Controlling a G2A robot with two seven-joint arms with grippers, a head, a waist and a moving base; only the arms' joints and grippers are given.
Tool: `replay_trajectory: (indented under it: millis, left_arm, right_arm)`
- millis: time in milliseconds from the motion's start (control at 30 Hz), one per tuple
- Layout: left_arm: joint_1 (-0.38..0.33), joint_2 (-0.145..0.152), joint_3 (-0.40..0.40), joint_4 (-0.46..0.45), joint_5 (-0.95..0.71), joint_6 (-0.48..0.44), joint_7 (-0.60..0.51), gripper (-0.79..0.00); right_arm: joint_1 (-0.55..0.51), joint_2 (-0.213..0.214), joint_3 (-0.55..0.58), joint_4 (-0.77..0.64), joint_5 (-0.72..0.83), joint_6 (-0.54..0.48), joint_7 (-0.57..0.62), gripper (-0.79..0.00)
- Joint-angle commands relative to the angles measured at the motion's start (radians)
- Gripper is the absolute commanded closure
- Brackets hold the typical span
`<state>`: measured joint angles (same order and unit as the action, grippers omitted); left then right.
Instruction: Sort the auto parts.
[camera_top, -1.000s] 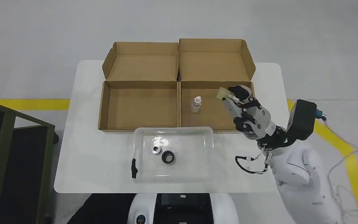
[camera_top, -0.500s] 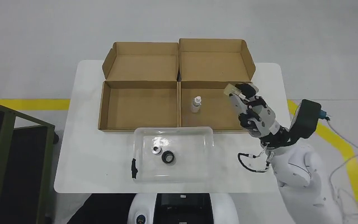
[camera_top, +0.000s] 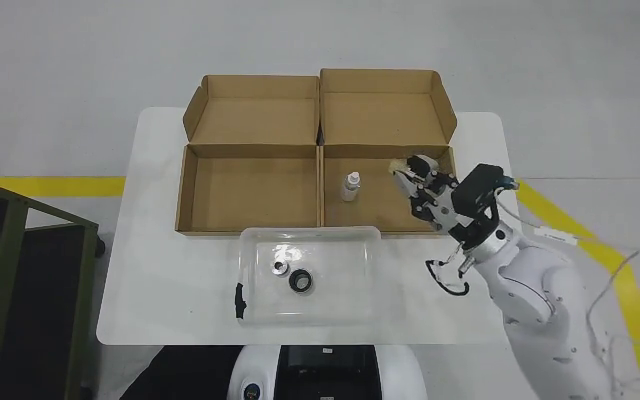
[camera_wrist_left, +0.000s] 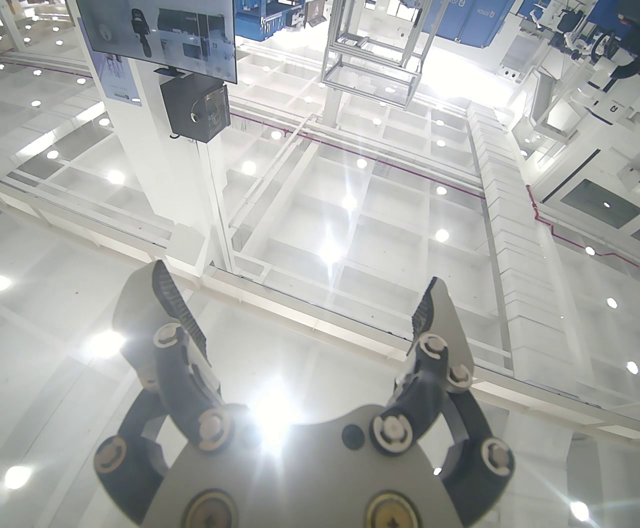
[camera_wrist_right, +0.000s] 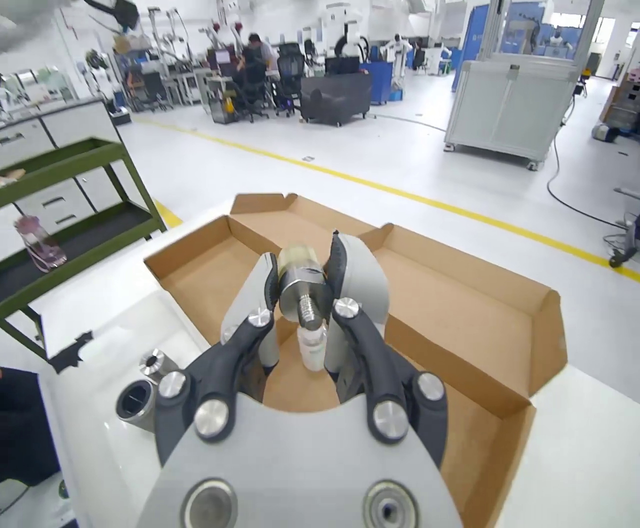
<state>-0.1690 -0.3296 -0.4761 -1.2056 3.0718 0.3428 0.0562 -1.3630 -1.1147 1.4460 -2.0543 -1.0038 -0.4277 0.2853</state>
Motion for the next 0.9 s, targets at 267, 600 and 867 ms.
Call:
replay_trajectory:
  millis: [267,600,867]
  left_arm:
    - [0.000,0.000,0.000,0.000,0.000,0.000,0.000,-0.785]
    - [0.000,0.000,0.000,0.000,0.000,0.000,0.000,-0.785]
    - [0.000,0.000,0.000,0.000,0.000,0.000,0.000,-0.785]
  right_arm:
    - [0.078,0.004,-0.032,0.070,-0.102,0.035,0.192,0.000]
    - [0.217,-0.004,-0.166,0.206,-0.175,0.007,0.362,0.000]
    - [0.314,-0.014,-0.247,0.315,-0.175,-0.037,0.456,0.000]
